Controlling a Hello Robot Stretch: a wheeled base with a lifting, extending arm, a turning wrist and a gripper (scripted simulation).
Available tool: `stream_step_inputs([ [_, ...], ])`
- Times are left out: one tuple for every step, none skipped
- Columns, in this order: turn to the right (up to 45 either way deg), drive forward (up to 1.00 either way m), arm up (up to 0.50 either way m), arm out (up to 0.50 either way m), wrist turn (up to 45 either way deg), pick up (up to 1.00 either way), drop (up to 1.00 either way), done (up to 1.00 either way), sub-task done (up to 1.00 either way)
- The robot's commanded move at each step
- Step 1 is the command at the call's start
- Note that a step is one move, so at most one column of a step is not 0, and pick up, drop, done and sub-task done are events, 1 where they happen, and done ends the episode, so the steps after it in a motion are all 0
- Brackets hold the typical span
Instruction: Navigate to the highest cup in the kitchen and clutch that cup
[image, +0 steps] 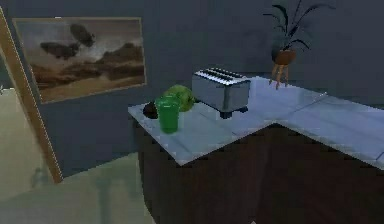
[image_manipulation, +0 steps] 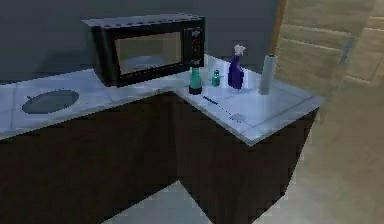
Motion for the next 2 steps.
stream_step_inputs([
  [-45.0, 0.0, 0.0, 0.0, 0.0, 0.0, 0.0, 0.0, 0.0],
  [-45.0, 0.0, 0.0, 0.0, 0.0, 0.0, 0.0, 0.0, 0.0],
])
